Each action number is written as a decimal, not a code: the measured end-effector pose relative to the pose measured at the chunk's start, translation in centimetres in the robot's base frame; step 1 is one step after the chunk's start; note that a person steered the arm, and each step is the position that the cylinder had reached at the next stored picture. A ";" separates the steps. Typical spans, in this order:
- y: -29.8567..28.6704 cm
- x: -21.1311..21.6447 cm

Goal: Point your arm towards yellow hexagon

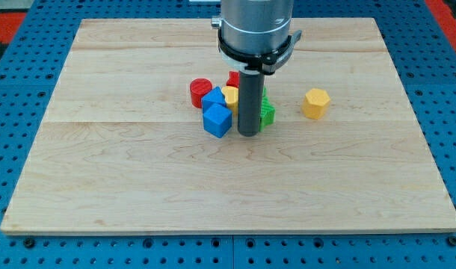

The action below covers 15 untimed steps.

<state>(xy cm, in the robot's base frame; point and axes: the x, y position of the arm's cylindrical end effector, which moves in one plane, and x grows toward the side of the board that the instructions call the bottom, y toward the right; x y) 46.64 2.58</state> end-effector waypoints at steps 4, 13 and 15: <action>4.8 2.4; 20.0 -7.9; 17.2 -11.8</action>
<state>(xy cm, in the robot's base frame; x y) 34.80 19.81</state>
